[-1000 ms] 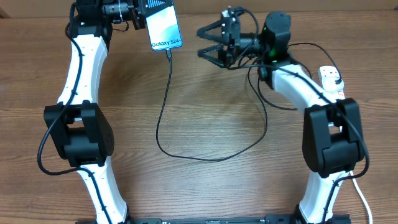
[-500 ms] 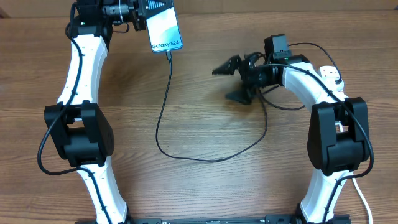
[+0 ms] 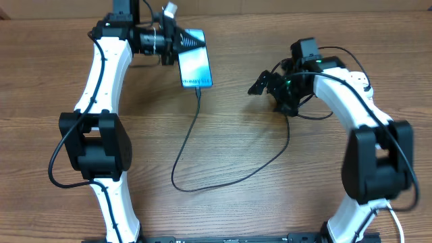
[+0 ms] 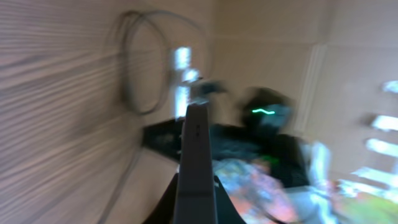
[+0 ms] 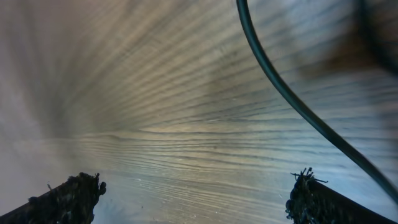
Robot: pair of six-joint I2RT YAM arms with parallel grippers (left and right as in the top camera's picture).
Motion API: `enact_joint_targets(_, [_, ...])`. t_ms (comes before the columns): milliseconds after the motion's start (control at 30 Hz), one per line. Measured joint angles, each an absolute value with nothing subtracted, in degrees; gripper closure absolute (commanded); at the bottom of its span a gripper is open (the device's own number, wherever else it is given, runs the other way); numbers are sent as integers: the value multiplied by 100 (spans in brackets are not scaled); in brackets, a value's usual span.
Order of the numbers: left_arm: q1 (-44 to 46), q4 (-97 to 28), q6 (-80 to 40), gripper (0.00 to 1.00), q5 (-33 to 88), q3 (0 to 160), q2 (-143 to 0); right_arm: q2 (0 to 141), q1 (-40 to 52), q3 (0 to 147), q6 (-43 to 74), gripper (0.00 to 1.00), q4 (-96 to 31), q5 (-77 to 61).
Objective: Plug charger to phone and switch on socket
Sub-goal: 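Open the right gripper and pull it back from the plugged phone, then lower the phone flat onto the table with the left gripper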
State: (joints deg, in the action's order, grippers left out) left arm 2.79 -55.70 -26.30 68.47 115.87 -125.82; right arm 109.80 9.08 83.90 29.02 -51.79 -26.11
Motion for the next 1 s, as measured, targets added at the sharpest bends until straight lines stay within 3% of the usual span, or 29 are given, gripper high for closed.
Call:
enact_joint_targets(167, [495,-6386,-1852,96,5634,11587,-12582,10263,908,8390,2864,0,-5190,-2322])
enact_joint_targets(400, [965,-6517,-1564,96,4650,11587,-12582,9741,908,8390,2847,0,-5201,-2202])
enact_joint_targets(1000, [1870,-6016,-1977,96,4027,11574,-13666,9605,908,8390,2818,0,-5531,-2003])
